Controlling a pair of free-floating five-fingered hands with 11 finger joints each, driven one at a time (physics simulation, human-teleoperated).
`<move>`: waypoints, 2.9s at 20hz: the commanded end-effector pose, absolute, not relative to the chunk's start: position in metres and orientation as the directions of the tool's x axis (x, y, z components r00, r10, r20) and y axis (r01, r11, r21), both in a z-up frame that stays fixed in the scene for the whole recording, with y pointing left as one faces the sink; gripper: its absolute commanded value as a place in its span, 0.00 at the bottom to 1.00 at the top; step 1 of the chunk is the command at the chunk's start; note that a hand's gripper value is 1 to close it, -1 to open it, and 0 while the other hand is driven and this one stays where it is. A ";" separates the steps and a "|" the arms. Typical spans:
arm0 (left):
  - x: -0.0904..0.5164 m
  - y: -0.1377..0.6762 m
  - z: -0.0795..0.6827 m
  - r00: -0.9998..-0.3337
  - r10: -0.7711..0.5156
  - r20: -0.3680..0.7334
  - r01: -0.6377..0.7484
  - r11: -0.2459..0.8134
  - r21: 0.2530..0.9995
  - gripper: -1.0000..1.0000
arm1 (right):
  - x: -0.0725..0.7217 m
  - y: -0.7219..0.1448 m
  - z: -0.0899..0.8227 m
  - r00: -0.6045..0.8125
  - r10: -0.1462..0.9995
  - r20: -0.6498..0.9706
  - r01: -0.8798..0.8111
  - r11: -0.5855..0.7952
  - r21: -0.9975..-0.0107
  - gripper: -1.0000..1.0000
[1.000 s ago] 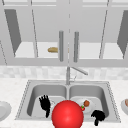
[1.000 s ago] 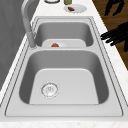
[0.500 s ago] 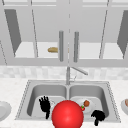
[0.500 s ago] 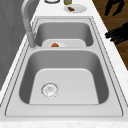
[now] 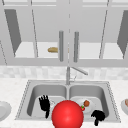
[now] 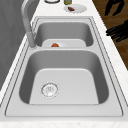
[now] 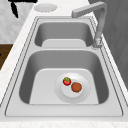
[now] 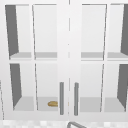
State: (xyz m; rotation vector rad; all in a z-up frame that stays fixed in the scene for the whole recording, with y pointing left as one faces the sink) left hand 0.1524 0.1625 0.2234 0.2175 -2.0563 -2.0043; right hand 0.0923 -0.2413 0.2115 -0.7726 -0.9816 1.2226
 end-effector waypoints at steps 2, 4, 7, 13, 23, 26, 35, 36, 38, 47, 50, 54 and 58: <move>0.152 0.156 0.242 -0.949 -0.315 0.027 -0.007 0.107 0.994 0.00 | 0.092 -0.241 0.212 0.054 0.980 0.189 -0.397 0.195 -0.897 0.50; 0.152 0.153 0.248 -0.950 -0.313 0.021 -0.015 0.112 0.994 0.00 | 0.092 -0.241 0.212 0.054 0.980 0.189 -0.397 0.195 -0.897 0.50; 0.152 0.149 0.251 -0.956 -0.295 0.003 -0.041 0.143 0.989 0.00 | 0.092 -0.241 0.212 0.054 0.980 0.189 -0.397 0.195 -0.897 0.50; 0.153 0.141 0.251 -0.957 -0.287 -0.032 -0.089 0.186 0.979 0.00 | 0.092 -0.241 0.212 0.054 0.980 0.189 -0.397 0.195 -0.897 0.50; 0.153 0.126 0.252 -0.958 -0.285 -0.035 -0.108 0.243 0.964 0.00 | 0.092 -0.241 0.212 0.054 0.980 0.189 -0.397 0.195 -0.897 0.50; 0.153 0.126 0.252 -0.959 -0.283 -0.026 -0.103 0.259 0.960 0.00 | 0.092 -0.241 0.212 0.054 0.980 0.189 -0.397 0.195 -0.897 0.50; 0.155 0.137 0.249 -0.964 -0.265 0.003 -0.042 0.165 0.985 0.00 | 0.092 -0.241 0.212 0.054 0.980 0.189 -0.397 0.195 -0.897 0.50; 0.160 0.137 0.248 -0.964 -0.266 0.006 -0.039 0.165 0.986 0.00 | 0.092 -0.241 0.212 0.054 0.980 0.189 -0.397 0.195 -0.897 0.50; 0.157 0.147 0.245 -0.963 -0.268 0.003 -0.043 0.165 0.985 0.00 | 0.092 -0.241 0.212 0.054 0.980 0.189 -0.397 0.195 -0.897 0.50; 0.155 0.142 0.267 -0.950 -0.307 -0.056 -0.145 0.275 0.950 0.00 | 0.092 -0.241 0.212 0.054 0.980 0.189 -0.397 0.195 -0.897 0.50; 0.148 0.139 0.271 -0.946 -0.319 -0.055 -0.153 0.289 0.945 0.00 | 0.092 -0.241 0.212 0.054 0.980 0.189 -0.397 0.195 -0.897 0.50; 0.142 0.131 0.277 -0.940 -0.338 -0.051 -0.154 0.285 0.946 0.00 | 0.092 -0.241 0.212 0.054 0.980 0.189 -0.397 0.195 -0.897 0.50; 0.136 0.126 0.282 -0.938 -0.342 -0.062 -0.167 0.287 0.943 0.00 | 0.092 -0.241 0.212 0.054 0.980 0.189 -0.397 0.195 -0.897 0.50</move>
